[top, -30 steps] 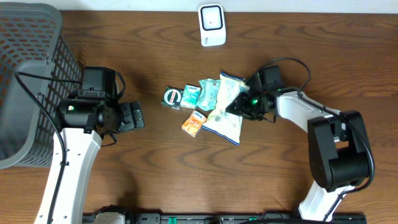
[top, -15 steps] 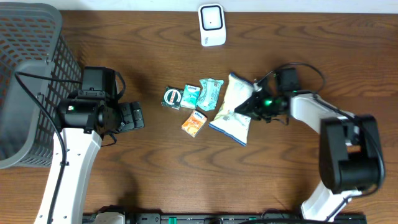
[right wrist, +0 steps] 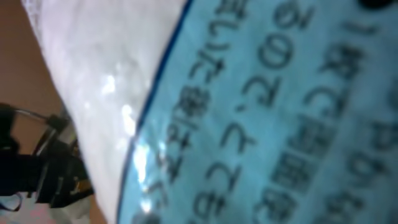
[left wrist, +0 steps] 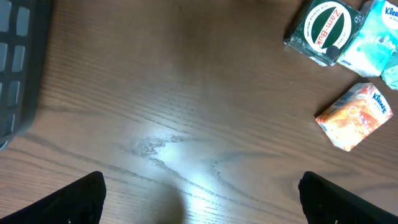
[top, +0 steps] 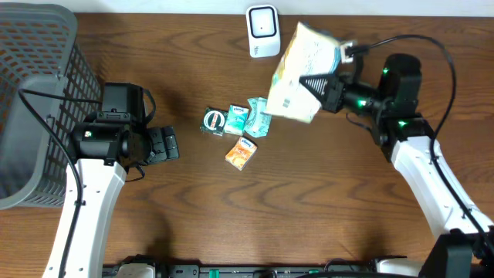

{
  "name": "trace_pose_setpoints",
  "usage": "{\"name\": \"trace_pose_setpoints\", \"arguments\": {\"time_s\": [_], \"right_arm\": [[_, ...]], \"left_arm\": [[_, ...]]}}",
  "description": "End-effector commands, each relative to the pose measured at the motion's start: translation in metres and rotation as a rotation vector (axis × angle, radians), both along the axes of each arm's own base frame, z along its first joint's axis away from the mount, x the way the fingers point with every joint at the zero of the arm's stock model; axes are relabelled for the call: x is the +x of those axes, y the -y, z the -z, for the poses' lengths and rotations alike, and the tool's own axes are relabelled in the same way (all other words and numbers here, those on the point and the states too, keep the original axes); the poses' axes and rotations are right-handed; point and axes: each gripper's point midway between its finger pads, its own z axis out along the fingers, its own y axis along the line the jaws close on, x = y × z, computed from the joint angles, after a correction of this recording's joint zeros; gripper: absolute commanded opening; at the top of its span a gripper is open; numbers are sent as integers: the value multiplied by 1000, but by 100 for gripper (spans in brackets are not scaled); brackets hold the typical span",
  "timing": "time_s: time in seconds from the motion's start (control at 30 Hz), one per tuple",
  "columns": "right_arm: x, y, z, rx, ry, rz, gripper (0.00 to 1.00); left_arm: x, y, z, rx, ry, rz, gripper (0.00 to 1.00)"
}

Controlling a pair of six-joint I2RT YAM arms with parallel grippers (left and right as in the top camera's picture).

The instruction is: Scan the item barcode

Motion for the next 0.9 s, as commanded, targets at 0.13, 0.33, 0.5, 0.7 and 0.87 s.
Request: {"name": "trace_pose_setpoints", "arguments": {"time_s": [0.13,0.33,0.5,0.7,0.87], "right_arm": [[-4,-16,-41,77,115,-47,1],[-3,-17,-43,82,118,-40,1],[-4,-17,-43,83,113,-40,1],[-4,-17,-42,85,107,-39,1],[-4,-17,-41,84,102,-39,1]], "left_arm": [[-1,0,3,2,-10,-10,98],[-1,0,3,2,-10,-10,98],[-1,0,3,2,-10,-10,98],[-1,0,3,2,-10,-10,98],[-1,0,3,2,-10,-10,97]]}}
